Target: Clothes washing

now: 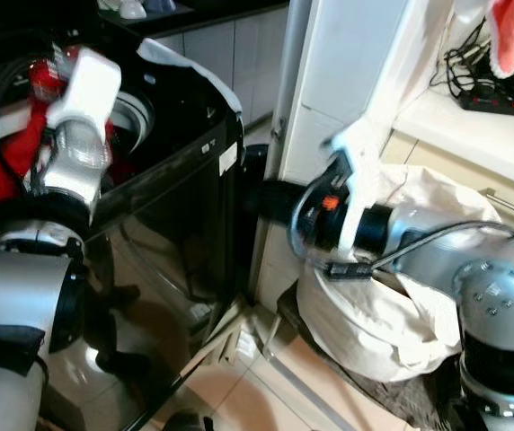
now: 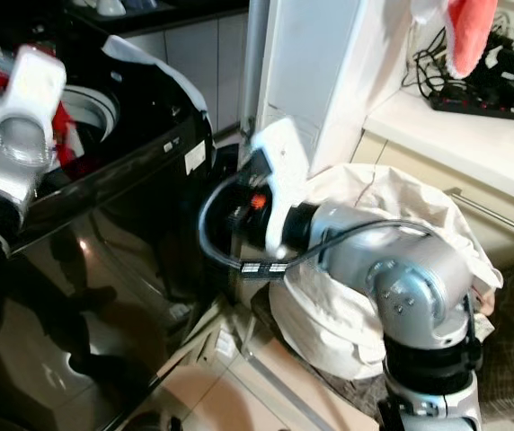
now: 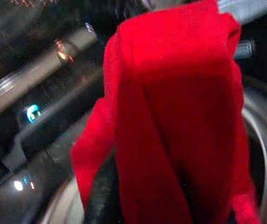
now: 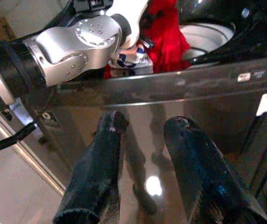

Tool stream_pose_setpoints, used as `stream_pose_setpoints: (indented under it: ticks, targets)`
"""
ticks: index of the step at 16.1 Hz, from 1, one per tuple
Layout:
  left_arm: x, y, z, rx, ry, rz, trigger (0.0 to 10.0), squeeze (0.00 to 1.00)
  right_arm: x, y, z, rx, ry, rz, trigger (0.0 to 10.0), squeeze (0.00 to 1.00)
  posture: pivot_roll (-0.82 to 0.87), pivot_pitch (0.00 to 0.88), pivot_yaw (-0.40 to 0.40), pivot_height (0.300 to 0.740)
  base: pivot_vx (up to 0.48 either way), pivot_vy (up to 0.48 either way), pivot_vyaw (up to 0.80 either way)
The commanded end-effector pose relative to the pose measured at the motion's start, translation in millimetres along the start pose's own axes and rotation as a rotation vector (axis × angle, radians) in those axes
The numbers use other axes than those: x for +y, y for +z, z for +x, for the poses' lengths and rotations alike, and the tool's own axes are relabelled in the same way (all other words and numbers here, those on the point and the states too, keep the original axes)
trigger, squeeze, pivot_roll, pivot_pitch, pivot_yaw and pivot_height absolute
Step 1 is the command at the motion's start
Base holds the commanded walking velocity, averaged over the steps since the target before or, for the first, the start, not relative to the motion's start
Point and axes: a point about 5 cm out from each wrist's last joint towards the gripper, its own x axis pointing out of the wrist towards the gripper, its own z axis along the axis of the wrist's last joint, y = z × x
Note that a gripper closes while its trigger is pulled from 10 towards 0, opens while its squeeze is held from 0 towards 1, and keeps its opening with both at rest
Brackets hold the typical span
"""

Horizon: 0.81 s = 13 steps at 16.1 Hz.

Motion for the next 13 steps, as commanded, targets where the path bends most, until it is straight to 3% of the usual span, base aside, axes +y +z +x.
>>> stream_pose_setpoints:
  ticks: [1,5,13]
  targets:
    - [4.5,8.6,1.8,-0.013,0.011,-0.035,10.0,1.00,4.4,1.0,-1.3,0.001,0.006,-0.037,10.0,0.00,-0.03,0.000,-0.058,0.740,0.000,0.000,0.00]
    - [0.9,6.4,2.5,0.041,-0.043,-0.157,10.0,1.00,4.3,-1.7,-1.0,0.014,0.003,-0.044,10.0,0.00,-0.02,0.000,-0.063,0.740,0.000,0.000,0.00]
    - [-3.2,7.0,2.1,0.051,-0.083,-0.197,10.0,1.00,-3.6,-0.1,-2.6,0.020,-0.036,-0.047,10.0,0.00,-0.02,0.000,-0.066,0.740,0.000,0.000,0.00]
